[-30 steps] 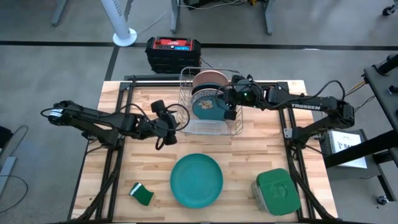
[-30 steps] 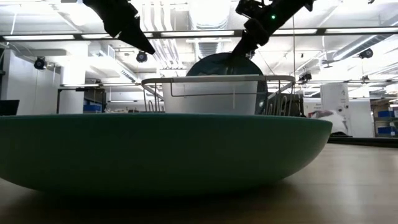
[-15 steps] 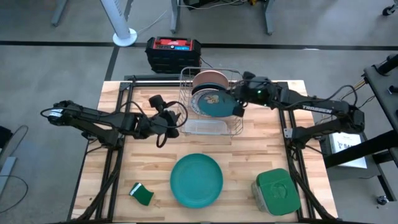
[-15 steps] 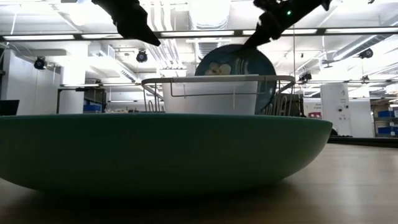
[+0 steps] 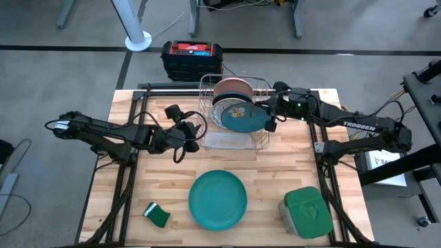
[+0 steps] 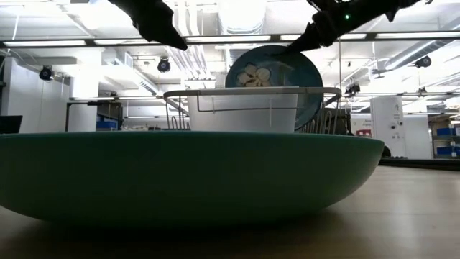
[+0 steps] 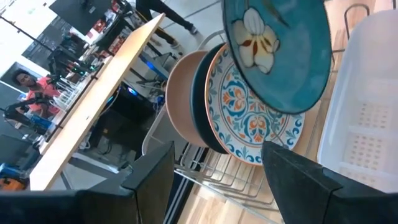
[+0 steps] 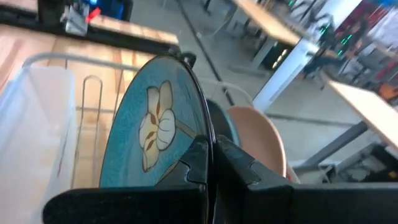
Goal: Sort dishes
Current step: Put the blue plate in the dishwasher rack
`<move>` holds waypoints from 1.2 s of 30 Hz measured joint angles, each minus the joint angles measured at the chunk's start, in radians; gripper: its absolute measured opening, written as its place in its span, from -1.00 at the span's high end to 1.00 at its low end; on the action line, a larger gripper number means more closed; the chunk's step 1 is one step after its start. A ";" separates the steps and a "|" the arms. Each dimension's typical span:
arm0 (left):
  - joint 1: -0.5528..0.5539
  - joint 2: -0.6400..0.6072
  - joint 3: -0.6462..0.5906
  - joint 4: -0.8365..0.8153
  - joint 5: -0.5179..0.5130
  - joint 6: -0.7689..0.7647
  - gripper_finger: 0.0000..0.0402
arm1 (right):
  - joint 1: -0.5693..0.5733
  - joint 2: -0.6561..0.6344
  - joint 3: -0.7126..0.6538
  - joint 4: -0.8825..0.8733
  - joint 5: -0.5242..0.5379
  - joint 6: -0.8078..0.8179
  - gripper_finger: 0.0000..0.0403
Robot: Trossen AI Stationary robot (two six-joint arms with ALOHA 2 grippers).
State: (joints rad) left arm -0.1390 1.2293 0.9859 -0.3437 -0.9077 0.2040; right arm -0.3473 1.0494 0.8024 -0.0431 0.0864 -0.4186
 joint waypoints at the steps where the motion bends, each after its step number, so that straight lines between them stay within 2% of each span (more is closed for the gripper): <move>1: 0.000 0.000 0.000 0.013 0.000 0.006 -0.15 | 0.000 -0.002 -0.014 0.030 0.005 -0.001 0.97; 14: 0.000 0.000 0.000 0.091 -0.007 -0.015 -0.15 | 0.005 0.035 -0.096 0.163 0.060 -0.003 0.97; 23: 0.000 0.000 0.000 0.138 -0.181 -0.019 -0.15 | 0.013 0.035 -0.109 0.222 0.072 0.006 0.97; 30: 0.000 0.000 0.000 0.203 -0.184 -0.034 -0.15 | 0.020 0.033 -0.217 0.377 0.067 -0.033 0.97; 36: 0.003 0.000 0.000 0.230 -0.184 -0.029 -0.15 | 0.020 0.045 -0.241 0.483 0.070 -0.039 0.97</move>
State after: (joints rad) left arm -0.1364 1.2289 0.9859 -0.1135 -1.0922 0.1753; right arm -0.3271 1.0941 0.5615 0.4402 0.1564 -0.4577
